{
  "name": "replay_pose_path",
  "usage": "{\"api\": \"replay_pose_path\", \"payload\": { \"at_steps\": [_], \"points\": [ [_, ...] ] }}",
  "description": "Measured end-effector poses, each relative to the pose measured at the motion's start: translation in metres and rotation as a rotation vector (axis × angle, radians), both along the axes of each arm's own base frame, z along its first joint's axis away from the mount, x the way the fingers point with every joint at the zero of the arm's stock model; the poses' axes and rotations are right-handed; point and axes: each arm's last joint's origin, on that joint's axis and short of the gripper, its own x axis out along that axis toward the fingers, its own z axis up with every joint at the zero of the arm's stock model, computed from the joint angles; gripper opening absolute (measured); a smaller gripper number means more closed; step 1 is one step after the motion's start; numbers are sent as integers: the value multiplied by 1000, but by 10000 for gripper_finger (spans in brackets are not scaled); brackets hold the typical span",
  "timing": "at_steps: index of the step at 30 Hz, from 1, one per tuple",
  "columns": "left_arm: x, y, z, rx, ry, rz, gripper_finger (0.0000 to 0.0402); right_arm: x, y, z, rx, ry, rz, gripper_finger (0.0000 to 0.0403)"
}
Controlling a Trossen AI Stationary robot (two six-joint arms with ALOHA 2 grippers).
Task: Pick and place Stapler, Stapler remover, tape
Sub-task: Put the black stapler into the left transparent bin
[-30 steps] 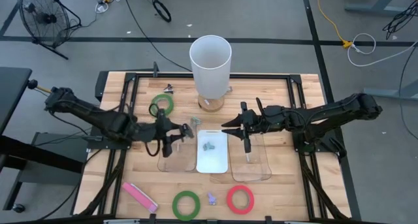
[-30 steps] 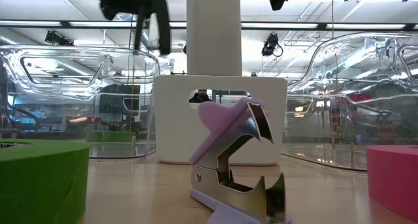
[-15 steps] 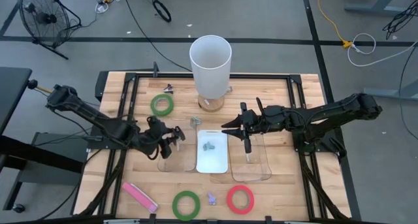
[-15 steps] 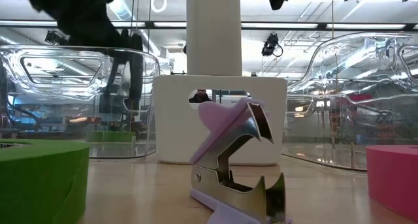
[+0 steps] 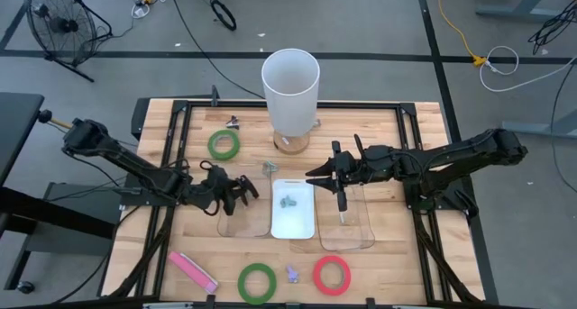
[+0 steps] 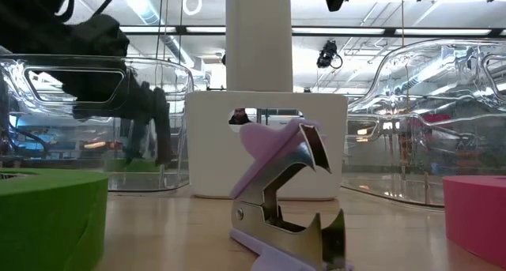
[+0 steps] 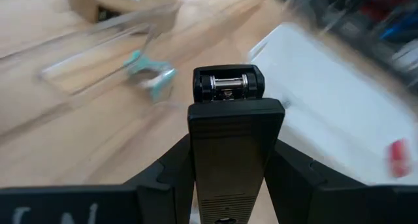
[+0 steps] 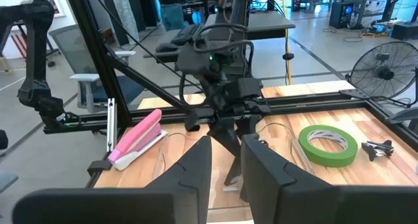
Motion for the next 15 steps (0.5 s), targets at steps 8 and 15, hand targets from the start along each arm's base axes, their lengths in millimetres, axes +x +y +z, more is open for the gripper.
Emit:
{"api": "replay_pose_path", "payload": {
  "at_steps": [8,15],
  "points": [
    [-2,1,-4,-47,-57,-3,152,0,0,1,1,-6,0,81],
    [-2,2,-5,-63,-54,0,159,0,0,1,0,-6,0,81]
  ]
}}
